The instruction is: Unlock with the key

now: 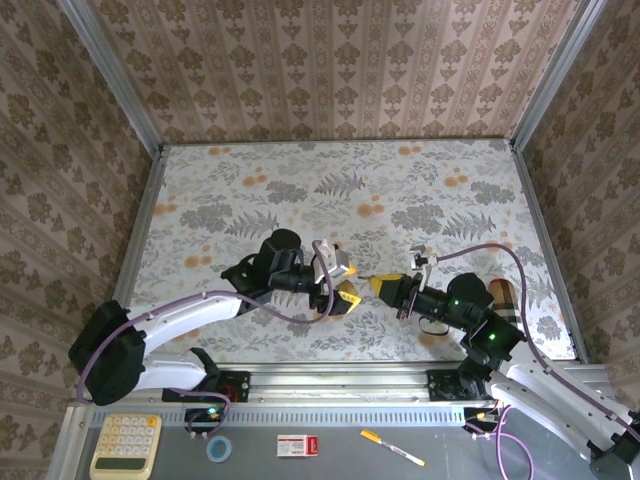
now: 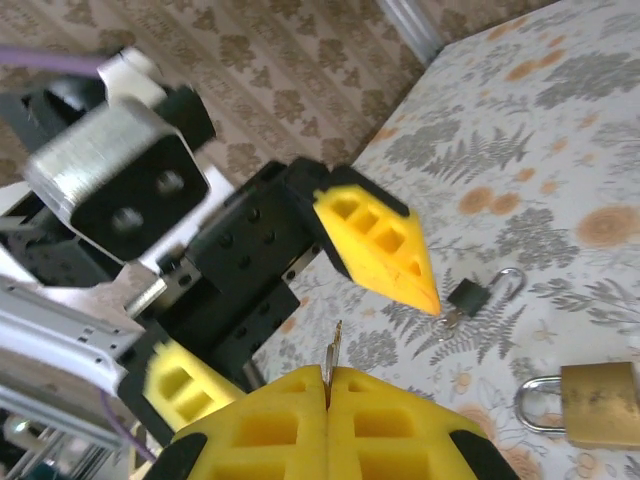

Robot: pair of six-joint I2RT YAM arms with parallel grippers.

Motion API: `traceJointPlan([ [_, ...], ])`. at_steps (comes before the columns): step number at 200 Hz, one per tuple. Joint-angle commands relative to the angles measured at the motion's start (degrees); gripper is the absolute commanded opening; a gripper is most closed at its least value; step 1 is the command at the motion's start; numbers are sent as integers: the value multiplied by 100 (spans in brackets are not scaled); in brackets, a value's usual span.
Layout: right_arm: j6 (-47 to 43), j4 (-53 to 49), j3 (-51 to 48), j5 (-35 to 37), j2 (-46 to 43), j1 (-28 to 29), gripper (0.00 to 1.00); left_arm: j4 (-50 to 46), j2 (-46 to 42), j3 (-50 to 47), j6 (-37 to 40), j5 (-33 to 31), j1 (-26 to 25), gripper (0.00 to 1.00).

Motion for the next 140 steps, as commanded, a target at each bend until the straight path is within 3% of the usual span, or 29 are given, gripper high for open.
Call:
traceJointPlan([
  [1, -135, -857, 83, 603, -93, -194, 0, -451, 83, 32, 621, -890, -120, 77],
  [67, 492, -383, -267, -1528, 476, -2416, 0, -1427, 1652, 913, 1892, -1890, -203, 77],
  [140, 358, -357, -211, -1845, 685, -2559, 0, -3368, 3094, 2543, 1934, -2735, -373, 73],
])
